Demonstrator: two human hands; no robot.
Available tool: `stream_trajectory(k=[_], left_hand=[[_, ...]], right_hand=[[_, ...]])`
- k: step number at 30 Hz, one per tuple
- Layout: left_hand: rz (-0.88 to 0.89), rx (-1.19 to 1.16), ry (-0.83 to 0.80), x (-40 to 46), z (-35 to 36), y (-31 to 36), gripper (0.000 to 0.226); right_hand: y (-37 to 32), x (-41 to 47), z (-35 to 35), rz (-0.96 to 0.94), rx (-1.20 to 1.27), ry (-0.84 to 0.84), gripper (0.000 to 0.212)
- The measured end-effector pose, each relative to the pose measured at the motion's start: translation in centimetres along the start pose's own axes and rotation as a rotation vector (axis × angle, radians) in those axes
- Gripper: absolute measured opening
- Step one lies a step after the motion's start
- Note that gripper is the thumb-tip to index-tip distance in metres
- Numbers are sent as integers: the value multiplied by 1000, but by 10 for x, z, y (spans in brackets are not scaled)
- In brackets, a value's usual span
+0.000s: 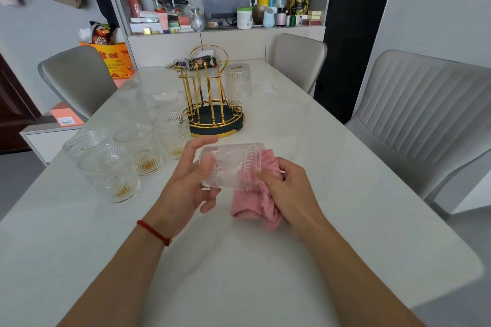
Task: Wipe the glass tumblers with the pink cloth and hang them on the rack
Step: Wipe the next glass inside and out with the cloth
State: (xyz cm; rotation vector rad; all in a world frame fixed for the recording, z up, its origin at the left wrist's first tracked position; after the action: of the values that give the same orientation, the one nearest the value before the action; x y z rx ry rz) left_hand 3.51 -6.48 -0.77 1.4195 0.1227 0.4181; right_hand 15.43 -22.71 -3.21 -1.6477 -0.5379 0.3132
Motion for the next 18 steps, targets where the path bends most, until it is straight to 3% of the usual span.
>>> stream_trajectory(k=[2, 4, 6, 9, 13, 16, 18], left_hand=[[-41, 134, 148, 6, 2, -3, 30], [-193, 164, 238, 10, 3, -5, 40], [-251, 43, 186, 9, 2, -7, 43], [-115, -102, 9, 3, 1, -9, 36], [42, 58, 48, 2, 4, -8, 35], [-160, 73, 230, 8, 6, -15, 46], [-222, -48, 191, 7, 5, -17, 46]], right_hand=[[-2, -1, 0, -8, 14, -46, 12], [-3, -1, 1, -22, 15, -66, 16], [-2, -1, 3, -7, 19, -42, 14], [2, 0, 1, 50, 54, -2, 10], [-1, 0, -4, 51, 88, -63, 12], [-2, -2, -1, 18, 62, -75, 15], [-2, -2, 1, 19, 20, -54, 13]])
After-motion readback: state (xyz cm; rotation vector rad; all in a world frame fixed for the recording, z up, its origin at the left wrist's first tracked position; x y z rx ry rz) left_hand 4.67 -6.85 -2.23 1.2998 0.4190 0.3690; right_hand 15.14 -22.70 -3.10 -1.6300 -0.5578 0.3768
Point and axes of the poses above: each hand's wrist, its own x-axis towards the middle knuckle, its own z-axis out of the palm, y = z × x, the point moved 1 cm from there along x, towards the middle knuckle, and after that the axes turned 5 degrees about -x, right-handed, at the moved point
